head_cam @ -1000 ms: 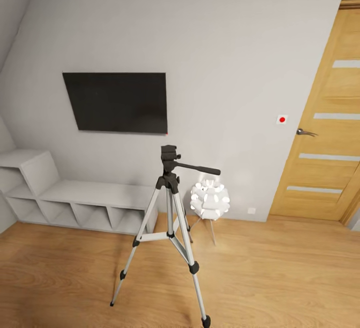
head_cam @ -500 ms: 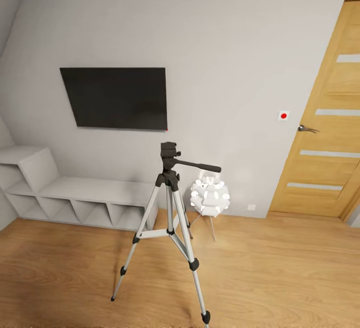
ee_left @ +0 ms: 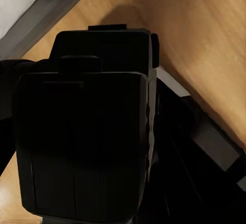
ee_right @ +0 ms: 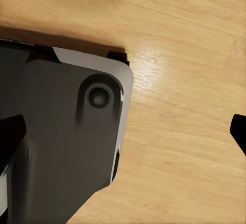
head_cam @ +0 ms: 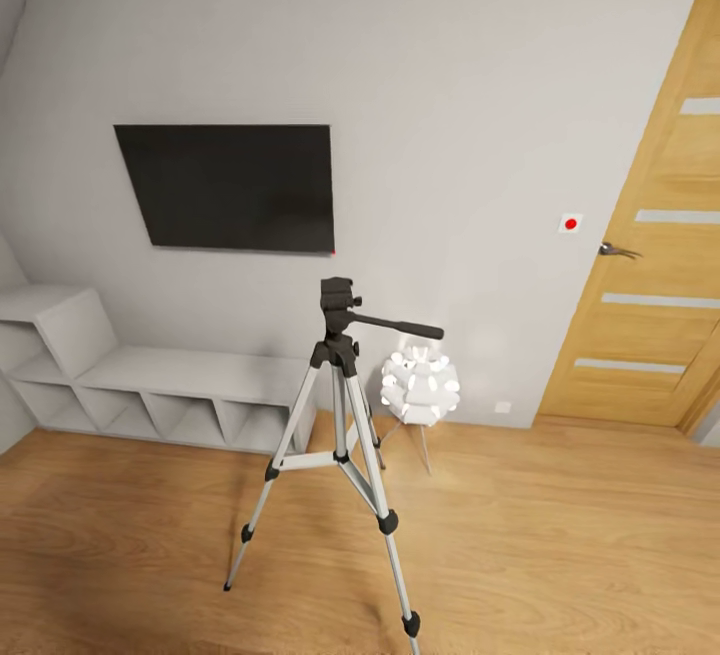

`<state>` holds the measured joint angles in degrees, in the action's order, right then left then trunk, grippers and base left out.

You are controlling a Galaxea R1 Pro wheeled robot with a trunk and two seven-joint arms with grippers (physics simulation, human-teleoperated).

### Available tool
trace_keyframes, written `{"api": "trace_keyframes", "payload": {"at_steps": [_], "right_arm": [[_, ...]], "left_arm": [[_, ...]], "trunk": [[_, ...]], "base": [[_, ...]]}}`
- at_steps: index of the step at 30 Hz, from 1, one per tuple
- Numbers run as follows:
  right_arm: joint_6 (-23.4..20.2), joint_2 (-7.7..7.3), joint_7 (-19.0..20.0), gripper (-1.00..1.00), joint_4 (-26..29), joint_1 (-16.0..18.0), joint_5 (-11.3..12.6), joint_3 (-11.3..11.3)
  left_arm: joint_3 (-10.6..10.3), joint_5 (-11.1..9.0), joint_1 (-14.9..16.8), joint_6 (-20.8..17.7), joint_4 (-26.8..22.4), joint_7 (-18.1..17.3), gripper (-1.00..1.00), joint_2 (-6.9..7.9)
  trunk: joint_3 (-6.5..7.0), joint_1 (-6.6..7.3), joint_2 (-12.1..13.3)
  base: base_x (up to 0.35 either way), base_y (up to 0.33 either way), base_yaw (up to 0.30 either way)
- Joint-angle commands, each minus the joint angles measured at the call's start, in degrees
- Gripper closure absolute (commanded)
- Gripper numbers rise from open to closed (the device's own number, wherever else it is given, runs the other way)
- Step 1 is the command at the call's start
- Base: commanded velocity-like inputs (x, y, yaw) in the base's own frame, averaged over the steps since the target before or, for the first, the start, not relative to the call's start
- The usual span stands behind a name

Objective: Attach the digital camera to the camera tripod in the bedroom.

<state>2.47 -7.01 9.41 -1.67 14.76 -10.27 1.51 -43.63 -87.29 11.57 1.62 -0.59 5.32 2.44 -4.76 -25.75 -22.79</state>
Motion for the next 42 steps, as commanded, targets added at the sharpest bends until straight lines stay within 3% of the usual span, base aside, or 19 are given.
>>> {"api": "trace_keyframes", "payload": {"at_steps": [1,6,11,15,42], "right_arm": [[0.3,-0.02,0.1,-1.0,-0.2,0.1,-0.5,0.2],[0.3,-0.02,0.1,-1.0,-0.2,0.1,-0.5,0.2],[0.3,-0.02,0.1,-1.0,-0.2,0.1,-0.5,0.2],[0.3,-0.02,0.1,-1.0,-0.2,0.1,-0.5,0.2],[0.3,-0.02,0.1,-1.0,-0.2,0.1,-0.5,0.2]], "left_arm": [[-0.6,-0.3,0.0,0.1,-0.1,0.1,1.0,0.02],[-0.6,-0.3,0.0,0.0,-0.2,-0.5,1.0,0.06],[-0.6,-0.3,0.0,-0.1,0.2,-5.6,1.0,0.27],[-0.6,-0.4,0.0,-0.1,0.3,-7.0,1.0,0.35],[-0.6,-0.4,0.0,0.0,0.4,-7.5,1.0,0.37]], "trunk": [[-0.22,-0.03,-0.1],[-0.67,-0.03,-0.1],[-1.12,-0.03,-0.1],[-1.48,-0.03,-0.1],[-3.91,-0.03,-0.1]], "base": [[0.0,0.0,0.0],[0.0,0.0,0.0],[0.0,0.0,0.0],[0.0,0.0,0.0],[0.0,0.0,0.0]]}}
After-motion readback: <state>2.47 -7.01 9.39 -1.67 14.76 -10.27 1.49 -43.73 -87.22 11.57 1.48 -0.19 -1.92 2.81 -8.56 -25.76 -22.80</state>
